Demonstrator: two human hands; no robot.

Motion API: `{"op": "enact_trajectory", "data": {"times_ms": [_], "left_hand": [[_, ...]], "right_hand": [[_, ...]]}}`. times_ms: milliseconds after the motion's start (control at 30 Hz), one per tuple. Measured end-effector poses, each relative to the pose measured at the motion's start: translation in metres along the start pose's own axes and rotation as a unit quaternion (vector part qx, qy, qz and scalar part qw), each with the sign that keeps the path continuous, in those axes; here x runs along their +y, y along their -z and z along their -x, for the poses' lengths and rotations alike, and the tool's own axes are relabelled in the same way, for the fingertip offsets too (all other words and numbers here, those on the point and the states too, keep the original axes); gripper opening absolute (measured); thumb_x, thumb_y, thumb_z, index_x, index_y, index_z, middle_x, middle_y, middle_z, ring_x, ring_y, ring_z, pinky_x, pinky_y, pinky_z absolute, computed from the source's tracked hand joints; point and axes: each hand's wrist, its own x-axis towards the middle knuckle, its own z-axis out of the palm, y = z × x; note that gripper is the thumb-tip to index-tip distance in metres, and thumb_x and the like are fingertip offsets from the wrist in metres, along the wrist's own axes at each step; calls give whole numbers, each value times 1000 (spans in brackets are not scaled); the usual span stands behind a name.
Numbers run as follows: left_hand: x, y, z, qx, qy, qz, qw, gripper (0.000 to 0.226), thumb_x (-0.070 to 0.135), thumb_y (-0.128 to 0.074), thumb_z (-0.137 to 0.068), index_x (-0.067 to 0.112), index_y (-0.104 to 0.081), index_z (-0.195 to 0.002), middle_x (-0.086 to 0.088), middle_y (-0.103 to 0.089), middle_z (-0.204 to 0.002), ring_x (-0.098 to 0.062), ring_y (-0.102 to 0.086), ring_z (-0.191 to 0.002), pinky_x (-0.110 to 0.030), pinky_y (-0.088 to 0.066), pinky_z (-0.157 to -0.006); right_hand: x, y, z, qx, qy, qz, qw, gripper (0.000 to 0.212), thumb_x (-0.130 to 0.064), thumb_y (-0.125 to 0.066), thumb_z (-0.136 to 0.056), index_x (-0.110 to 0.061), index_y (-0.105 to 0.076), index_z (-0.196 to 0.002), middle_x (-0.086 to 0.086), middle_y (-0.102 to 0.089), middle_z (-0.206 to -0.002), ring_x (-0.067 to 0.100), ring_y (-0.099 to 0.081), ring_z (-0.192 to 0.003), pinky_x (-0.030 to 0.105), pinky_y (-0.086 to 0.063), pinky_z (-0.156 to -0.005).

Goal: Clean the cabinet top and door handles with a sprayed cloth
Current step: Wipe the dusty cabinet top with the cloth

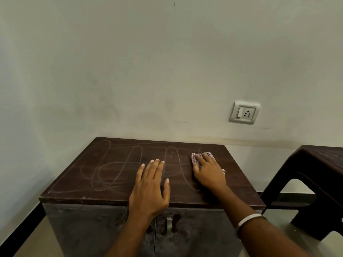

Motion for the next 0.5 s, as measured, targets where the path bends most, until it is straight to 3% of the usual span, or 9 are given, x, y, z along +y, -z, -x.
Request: {"op": "enact_trajectory", "data": {"times_ms": [300,500], "left_hand": [[1,-1,2,3,0,3,1000,60,44,-30,-93,15,-41,-144,-2,-43,-149,-15,-32,-141,-40,-15,-117],[2,0,2,5,4,8,1000,60,46,-30,-93,17,-38,-145,0,-42,-150,-14,-30,-142,-40,-13,-118]], "right_hand": [[27,7,-15,2,-68,25,997,54,-39,-32,-97,-22,-36,-149,9,-30,-157,24,-20,-147,38,-9,-123],[-6,-5,-26,-9,-16,20,1000,53,-37,-31,-99,-21,-34,-150,7,-28,-158,22,-17,-148,34,-6,-122]]}}
